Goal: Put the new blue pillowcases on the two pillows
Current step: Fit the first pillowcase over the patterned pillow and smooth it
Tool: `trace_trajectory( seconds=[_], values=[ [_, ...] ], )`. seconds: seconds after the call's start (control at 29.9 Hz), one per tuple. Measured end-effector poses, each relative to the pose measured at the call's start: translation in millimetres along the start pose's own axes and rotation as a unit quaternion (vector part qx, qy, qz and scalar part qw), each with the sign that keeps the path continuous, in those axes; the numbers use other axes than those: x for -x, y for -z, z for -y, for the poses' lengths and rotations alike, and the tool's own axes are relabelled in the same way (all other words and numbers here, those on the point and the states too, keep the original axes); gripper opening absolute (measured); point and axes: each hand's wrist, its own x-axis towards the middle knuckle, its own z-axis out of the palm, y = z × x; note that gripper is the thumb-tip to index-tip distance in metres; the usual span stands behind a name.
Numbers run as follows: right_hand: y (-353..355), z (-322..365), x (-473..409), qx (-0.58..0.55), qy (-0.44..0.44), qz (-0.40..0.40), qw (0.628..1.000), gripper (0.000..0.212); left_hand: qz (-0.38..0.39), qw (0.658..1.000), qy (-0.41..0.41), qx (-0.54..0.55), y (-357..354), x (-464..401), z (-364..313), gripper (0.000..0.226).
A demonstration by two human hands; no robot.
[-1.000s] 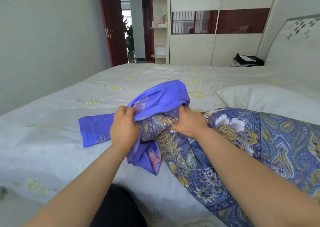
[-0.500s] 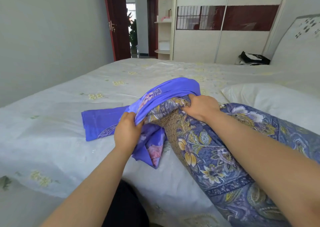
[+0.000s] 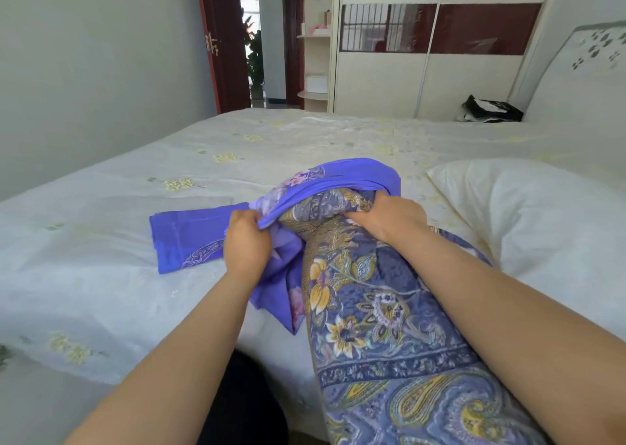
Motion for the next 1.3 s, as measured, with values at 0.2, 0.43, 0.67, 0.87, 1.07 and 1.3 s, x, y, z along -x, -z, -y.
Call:
trace_trajectory(
  seconds=[0.2,0.43,0.67,0.87,1.07,1.3],
  values=[
    [-27,36,25,0.064,0.274,-0.355,0.892,0.06,-0.019,0.976,0.093,0.195,-7,-6,-19,0.03],
    [-51,64,32,0.019,0.443,-0.174,0.879,0.059,-0.051,0.975,0.029,0.215,9,-23,-26,0.017],
    [-40,64,21,-0.013,0.324,-0.071,0.943,0.055,0.027,0.976,-0.01,0.217,-2,10,-33,0.011],
    [-22,55,14,0.143,0.221,-0.019,0.964,0.053,0.14,0.962,-0.079,0.223,-3,48,-58,0.017],
    [-53,56,34,-0.023,0.367,-0.107,0.924,0.053,0.055,0.958,0.04,0.279,21,10,-43,0.01],
    [-70,64,76,-0.154,0.321,-0.184,0.916,0.05,0.001,0.951,0.07,0.3,45,-6,-45,0.025]
  ],
)
